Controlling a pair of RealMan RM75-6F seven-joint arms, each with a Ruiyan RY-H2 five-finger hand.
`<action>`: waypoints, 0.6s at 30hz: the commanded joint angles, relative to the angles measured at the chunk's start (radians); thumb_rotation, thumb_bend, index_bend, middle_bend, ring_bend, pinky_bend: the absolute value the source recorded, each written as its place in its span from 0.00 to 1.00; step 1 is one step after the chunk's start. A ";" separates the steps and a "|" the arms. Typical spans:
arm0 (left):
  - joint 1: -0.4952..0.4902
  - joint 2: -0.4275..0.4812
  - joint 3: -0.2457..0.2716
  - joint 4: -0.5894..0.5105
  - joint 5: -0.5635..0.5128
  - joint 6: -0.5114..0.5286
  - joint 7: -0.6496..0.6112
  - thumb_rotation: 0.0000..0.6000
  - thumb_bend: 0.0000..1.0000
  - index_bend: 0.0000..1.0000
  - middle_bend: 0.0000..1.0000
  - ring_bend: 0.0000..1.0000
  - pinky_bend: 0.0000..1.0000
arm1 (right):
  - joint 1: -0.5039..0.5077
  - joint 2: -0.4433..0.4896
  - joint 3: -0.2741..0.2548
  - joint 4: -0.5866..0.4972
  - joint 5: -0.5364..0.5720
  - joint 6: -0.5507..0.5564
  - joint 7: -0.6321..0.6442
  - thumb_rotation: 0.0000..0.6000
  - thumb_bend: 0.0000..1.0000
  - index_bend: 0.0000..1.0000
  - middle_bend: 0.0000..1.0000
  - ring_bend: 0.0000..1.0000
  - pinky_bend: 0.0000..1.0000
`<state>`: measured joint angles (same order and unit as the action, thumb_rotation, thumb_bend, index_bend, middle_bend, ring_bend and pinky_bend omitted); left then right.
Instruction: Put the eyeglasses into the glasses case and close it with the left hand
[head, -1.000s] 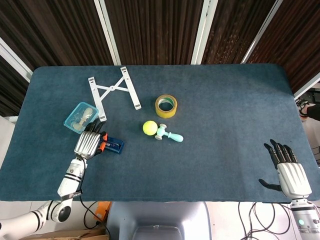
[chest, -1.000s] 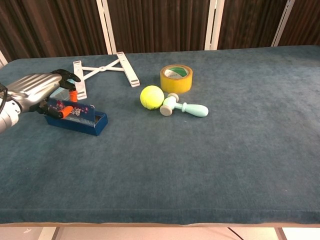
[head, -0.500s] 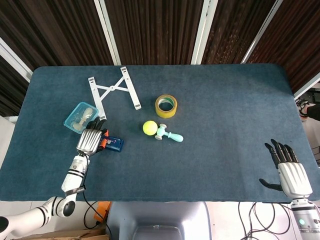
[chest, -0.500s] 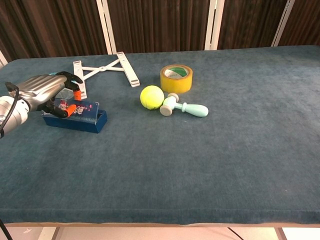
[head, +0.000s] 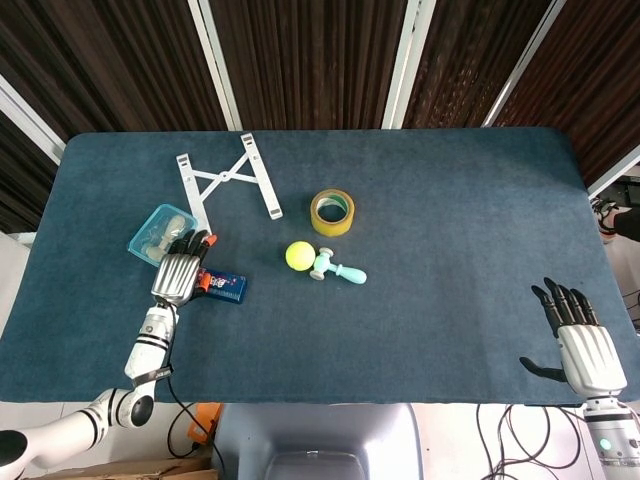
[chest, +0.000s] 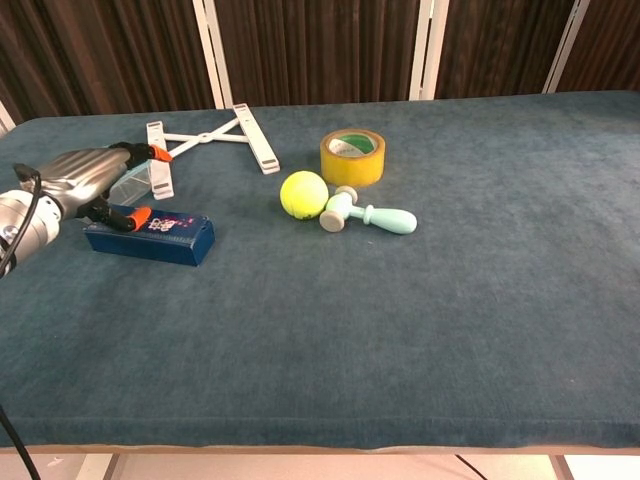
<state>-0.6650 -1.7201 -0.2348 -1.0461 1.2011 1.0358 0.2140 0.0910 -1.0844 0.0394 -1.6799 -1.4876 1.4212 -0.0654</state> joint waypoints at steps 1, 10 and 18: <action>0.032 0.047 0.010 -0.079 0.054 0.068 -0.072 1.00 0.43 0.07 0.03 0.01 0.15 | 0.000 -0.001 -0.001 0.001 -0.001 0.000 -0.002 1.00 0.10 0.00 0.00 0.00 0.00; 0.330 0.489 0.301 -0.442 0.369 0.363 -0.441 1.00 0.42 0.00 0.00 0.00 0.07 | 0.006 -0.014 -0.004 0.005 0.007 -0.016 -0.041 1.00 0.10 0.00 0.00 0.00 0.00; 0.487 0.564 0.367 -0.374 0.439 0.558 -0.491 1.00 0.40 0.00 0.00 0.00 0.03 | 0.010 -0.043 -0.018 -0.007 -0.012 -0.020 -0.102 1.00 0.10 0.00 0.00 0.00 0.00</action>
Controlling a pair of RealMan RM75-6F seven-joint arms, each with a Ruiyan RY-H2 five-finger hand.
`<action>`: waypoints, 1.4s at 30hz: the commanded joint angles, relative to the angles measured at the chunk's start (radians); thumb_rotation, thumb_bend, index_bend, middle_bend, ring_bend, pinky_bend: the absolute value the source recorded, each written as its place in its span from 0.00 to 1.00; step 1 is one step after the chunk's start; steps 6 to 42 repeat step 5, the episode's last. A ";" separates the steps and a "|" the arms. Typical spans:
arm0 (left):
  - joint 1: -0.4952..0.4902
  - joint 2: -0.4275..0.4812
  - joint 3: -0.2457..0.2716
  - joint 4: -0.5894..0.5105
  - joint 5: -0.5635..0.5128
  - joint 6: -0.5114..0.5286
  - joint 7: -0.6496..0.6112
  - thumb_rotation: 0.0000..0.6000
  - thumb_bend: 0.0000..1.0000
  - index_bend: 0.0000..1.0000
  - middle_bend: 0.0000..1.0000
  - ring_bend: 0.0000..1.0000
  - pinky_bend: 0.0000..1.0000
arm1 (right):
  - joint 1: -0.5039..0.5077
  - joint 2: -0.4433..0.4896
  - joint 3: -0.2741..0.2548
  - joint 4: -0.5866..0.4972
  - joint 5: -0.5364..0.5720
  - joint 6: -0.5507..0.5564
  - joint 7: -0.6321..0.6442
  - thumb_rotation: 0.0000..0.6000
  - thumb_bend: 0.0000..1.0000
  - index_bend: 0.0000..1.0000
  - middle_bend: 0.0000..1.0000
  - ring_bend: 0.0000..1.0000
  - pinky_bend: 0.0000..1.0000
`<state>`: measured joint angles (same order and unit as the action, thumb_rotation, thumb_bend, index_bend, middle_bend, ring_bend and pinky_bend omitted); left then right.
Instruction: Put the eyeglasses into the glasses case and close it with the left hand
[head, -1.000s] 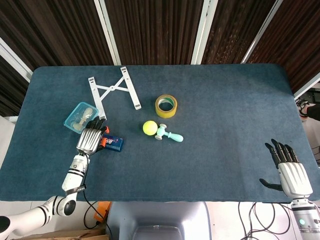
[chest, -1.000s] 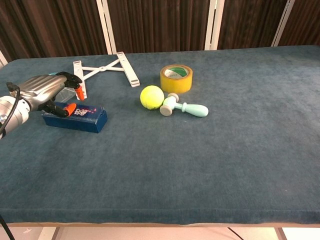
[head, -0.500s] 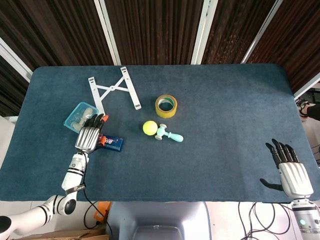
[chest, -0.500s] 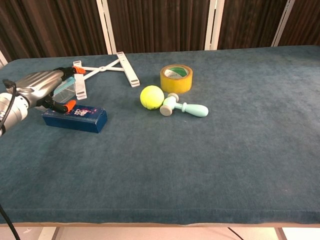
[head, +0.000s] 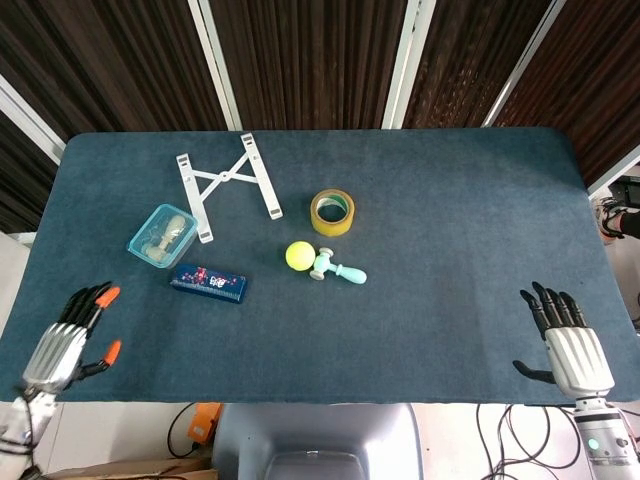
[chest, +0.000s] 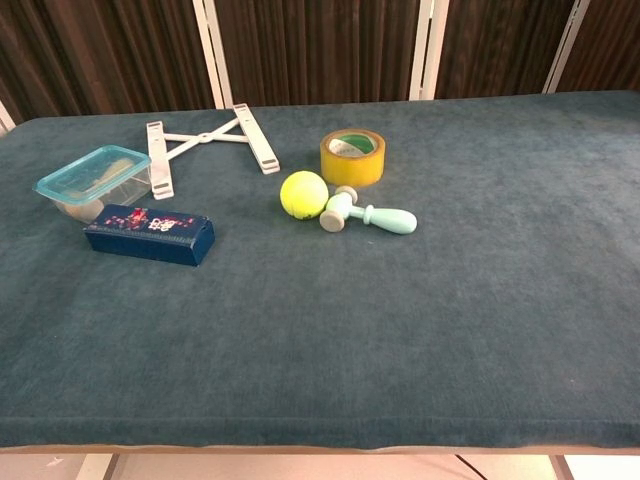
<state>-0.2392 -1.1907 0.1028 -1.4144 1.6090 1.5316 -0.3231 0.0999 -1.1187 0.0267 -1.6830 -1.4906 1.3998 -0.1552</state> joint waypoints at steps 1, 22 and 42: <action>0.063 0.033 0.025 -0.008 0.019 0.053 0.069 1.00 0.40 0.00 0.00 0.00 0.02 | 0.000 -0.010 -0.007 -0.004 -0.013 0.002 -0.016 1.00 0.10 0.00 0.00 0.00 0.00; 0.066 0.041 0.010 -0.024 0.013 0.043 0.061 1.00 0.40 0.00 0.00 0.00 0.02 | 0.001 -0.012 -0.005 0.001 -0.010 0.004 -0.016 1.00 0.10 0.00 0.00 0.00 0.00; 0.066 0.041 0.010 -0.024 0.013 0.043 0.061 1.00 0.40 0.00 0.00 0.00 0.02 | 0.001 -0.012 -0.005 0.001 -0.010 0.004 -0.016 1.00 0.10 0.00 0.00 0.00 0.00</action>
